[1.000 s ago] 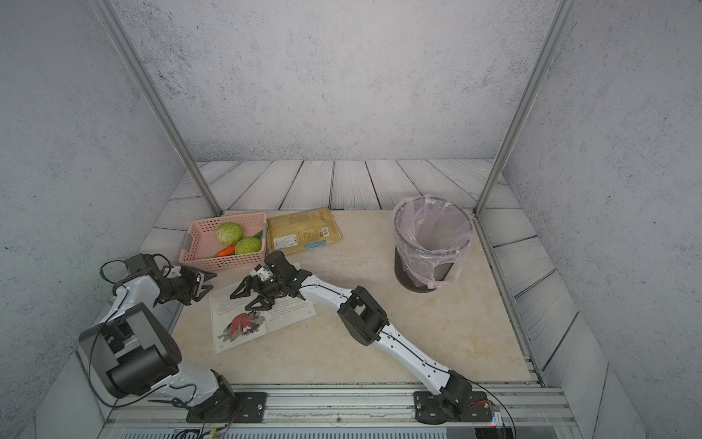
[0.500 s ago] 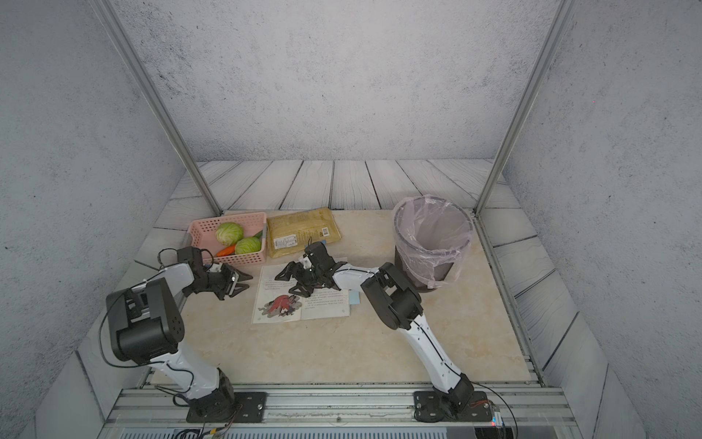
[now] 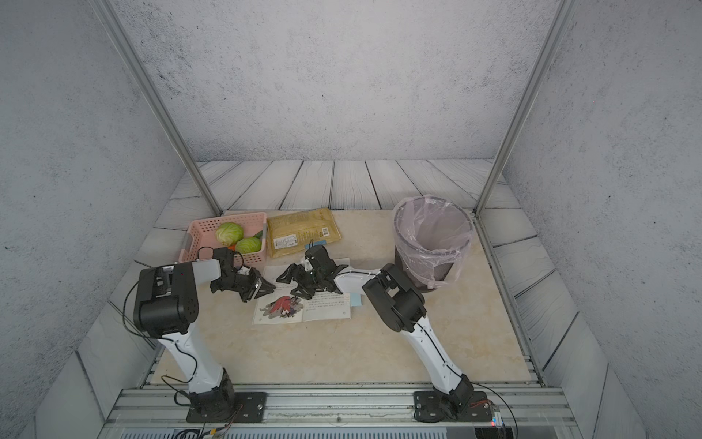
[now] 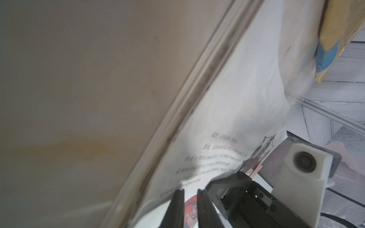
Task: Peel off the used sticky note
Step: Turn the page of the book at the center of the board.
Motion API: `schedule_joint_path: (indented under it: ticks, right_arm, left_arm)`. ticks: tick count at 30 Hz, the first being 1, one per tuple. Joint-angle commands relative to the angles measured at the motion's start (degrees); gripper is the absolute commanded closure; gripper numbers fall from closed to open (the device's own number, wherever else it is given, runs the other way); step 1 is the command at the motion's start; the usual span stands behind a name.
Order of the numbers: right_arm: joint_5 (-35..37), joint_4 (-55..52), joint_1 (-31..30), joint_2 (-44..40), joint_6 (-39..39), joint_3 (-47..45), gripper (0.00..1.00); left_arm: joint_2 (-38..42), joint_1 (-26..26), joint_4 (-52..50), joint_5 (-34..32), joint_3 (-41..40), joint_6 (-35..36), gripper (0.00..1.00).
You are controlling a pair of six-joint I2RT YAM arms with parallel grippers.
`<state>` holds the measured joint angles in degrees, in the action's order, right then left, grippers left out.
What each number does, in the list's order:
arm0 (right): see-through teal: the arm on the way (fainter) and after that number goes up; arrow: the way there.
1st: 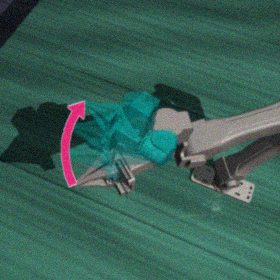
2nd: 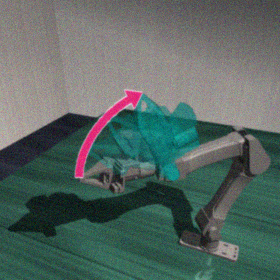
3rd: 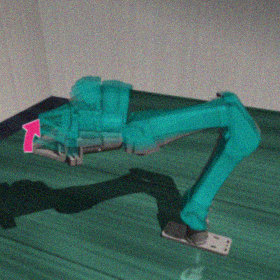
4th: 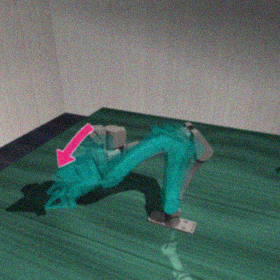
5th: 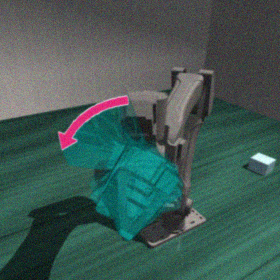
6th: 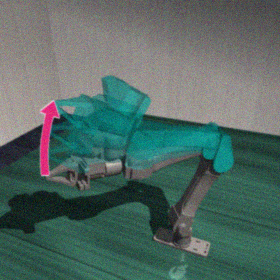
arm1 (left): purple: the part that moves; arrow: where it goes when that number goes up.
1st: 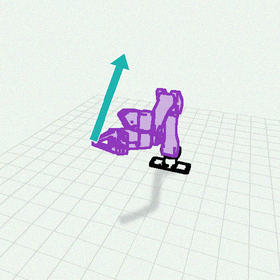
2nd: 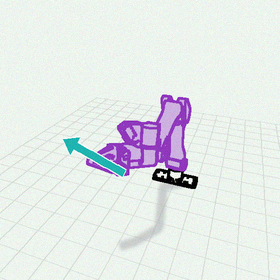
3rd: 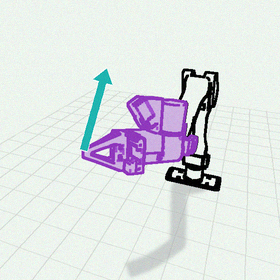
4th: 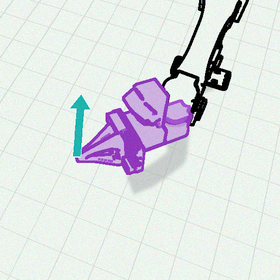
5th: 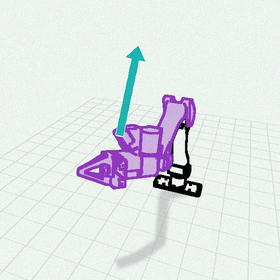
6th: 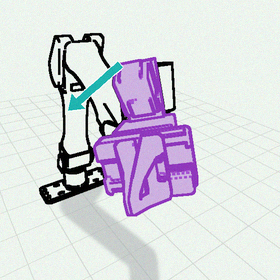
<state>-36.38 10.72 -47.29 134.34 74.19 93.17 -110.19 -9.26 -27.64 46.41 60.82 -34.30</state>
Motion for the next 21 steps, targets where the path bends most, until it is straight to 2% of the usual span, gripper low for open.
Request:
schedule_joint_path:
  ticks: [1, 7, 13, 15, 21]
  right_arm:
    - [0.3, -10.6, 0.8, -4.1, -6.2, 0.2, 0.18]
    - [-1.1, -21.8, 4.2, -13.4, -16.4, -0.2, 0.17]
    - [7.6, -43.3, 10.1, -24.6, -32.8, -1.2, 0.17]
    - [10.3, -47.4, 11.9, -26.5, -36.8, -1.3, 0.17]
    - [9.4, -48.9, 13.5, -25.9, -38.9, -2.0, 0.17]
  left_arm:
    - [-1.8, 0.0, -1.2, -5.8, -1.0, 2.4, 0.82]
    - [-1.9, 0.0, -0.7, -6.9, -1.7, 2.7, 0.82]
    - [-1.6, 0.1, -0.9, -6.6, -1.3, 2.4, 0.82]
    - [-1.2, 0.2, -1.0, -6.7, -1.2, 2.3, 0.82]
    - [3.5, 3.6, -5.7, -6.2, 3.9, 3.8, 0.82]
